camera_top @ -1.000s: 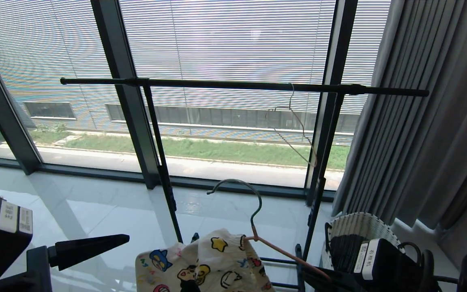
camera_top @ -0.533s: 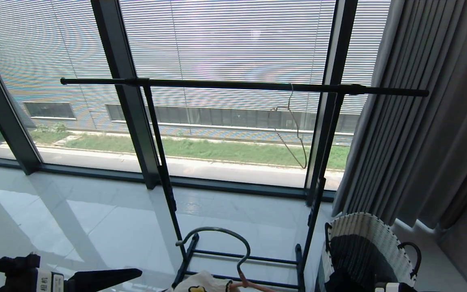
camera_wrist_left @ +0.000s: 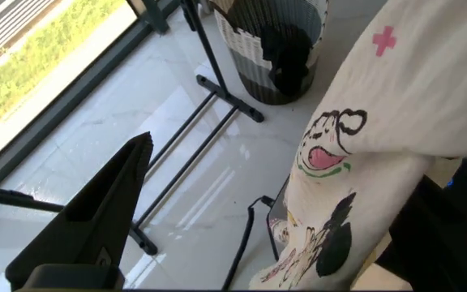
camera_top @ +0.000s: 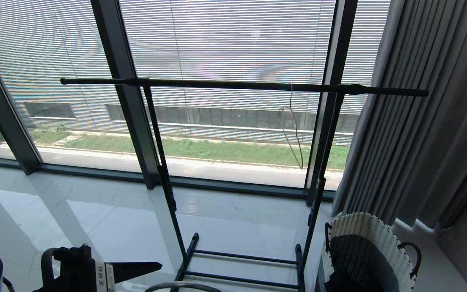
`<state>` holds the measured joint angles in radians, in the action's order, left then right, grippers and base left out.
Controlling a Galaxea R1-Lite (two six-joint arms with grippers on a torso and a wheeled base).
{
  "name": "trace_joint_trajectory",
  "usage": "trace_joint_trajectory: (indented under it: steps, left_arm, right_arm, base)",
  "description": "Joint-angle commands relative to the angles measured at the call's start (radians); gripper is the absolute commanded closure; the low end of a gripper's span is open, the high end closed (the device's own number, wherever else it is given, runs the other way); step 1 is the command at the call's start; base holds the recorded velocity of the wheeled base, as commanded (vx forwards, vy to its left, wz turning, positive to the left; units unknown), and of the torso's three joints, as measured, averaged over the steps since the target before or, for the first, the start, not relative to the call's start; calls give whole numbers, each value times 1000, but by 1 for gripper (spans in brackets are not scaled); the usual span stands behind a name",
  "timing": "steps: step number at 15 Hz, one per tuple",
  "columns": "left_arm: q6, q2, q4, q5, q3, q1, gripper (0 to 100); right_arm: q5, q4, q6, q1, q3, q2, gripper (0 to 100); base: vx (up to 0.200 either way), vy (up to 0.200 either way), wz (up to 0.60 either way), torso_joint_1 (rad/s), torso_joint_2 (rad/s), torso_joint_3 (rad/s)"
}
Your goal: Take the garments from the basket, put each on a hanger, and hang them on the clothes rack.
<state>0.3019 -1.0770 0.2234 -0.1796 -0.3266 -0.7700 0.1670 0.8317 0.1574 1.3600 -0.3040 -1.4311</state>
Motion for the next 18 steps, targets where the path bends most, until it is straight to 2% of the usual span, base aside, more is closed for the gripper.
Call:
trace_joint_trajectory:
  steps: [1,4,5,14,15,18]
  left_arm:
    - [0,-75,48,0,3,0,0]
    - [16,-104,86,0,3,-2,0]
    - [32,-106,86,0,4,-2,100]
    - [46,-104,86,3,8,-3,100]
    - [46,-104,86,5,9,-3,100]
    - [62,-100,86,11,27,1,100]
  right_arm:
    - [0,0,1,7,-13,-8,100]
    - [0,0,1,11,-27,-15,100]
    - [0,0,1,13,-27,-14,100]
    - [3,0,2,13,-20,-14,100]
    - [6,0,1,11,-18,-14,0]
    - [74,0,1,1,-12,-15,0]
  base:
    - [0,0,0,0,0,0]
    - [0,0,0,0,0,0]
    - [0,0,0,0,0,0]
    - [0,0,0,0,0,0]
    - [0,0,0,0,0,0]
    - [0,0,0,0,0,0]
